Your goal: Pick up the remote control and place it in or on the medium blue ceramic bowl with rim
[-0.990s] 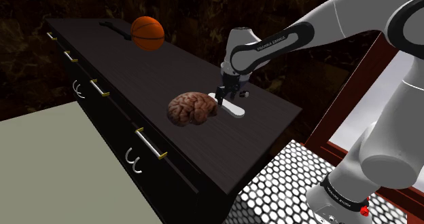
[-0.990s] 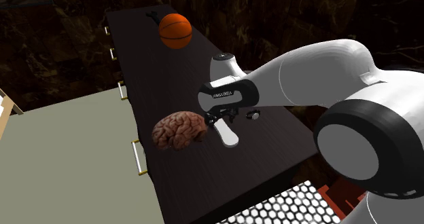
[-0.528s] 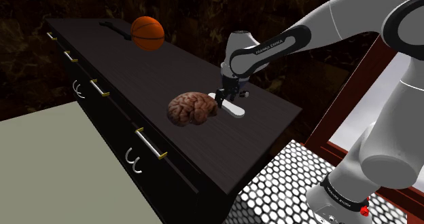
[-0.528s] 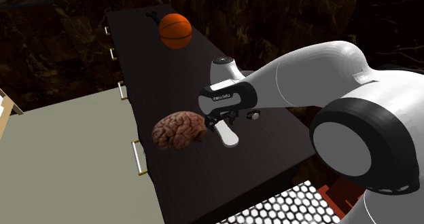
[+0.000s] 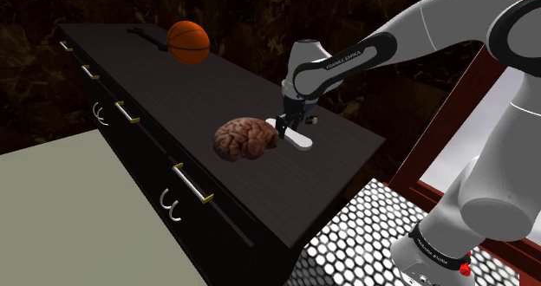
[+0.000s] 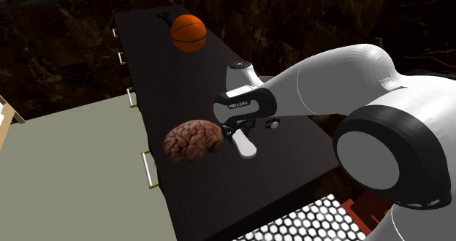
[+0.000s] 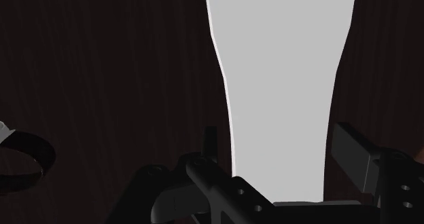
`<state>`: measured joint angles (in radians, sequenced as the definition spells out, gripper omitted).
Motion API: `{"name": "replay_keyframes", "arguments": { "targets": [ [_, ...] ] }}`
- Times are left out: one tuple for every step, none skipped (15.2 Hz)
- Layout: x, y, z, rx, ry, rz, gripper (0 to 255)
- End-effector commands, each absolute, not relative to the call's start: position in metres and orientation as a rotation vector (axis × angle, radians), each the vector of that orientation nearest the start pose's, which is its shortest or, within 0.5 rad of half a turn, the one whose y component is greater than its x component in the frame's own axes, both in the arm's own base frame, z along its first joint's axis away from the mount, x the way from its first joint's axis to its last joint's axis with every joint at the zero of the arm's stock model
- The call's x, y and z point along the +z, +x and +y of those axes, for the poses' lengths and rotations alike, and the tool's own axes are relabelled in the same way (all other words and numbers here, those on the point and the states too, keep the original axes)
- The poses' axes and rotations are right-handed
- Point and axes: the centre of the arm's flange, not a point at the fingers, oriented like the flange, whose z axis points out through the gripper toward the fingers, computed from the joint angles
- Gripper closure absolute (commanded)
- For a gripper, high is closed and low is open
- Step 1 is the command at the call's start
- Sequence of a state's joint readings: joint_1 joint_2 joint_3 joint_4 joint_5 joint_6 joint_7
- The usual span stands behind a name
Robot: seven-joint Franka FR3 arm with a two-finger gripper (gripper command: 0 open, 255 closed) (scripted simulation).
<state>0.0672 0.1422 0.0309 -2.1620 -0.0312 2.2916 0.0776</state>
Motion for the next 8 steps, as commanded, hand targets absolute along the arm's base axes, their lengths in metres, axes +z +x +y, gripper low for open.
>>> {"name": "replay_keyframes", "arguments": {
  "targets": [
    [0.331,0.551,0.053,0.016,-3.161,-0.065,255],
    [0.331,0.551,0.053,0.016,-3.161,-0.065,255],
    [0.331,0.551,0.053,0.016,-3.161,-0.065,255],
    [0.330,0.551,0.054,0.016,-3.161,-0.065,255],
    [0.336,0.551,0.054,0.016,-3.161,-0.065,255],
    [0.341,0.551,0.054,0.016,-3.161,-0.065,255],
    [0.346,0.551,0.054,0.016,-3.161,-0.065,255],
    [0.352,0.551,0.054,0.016,-3.161,-0.065,255]
  ]
}}
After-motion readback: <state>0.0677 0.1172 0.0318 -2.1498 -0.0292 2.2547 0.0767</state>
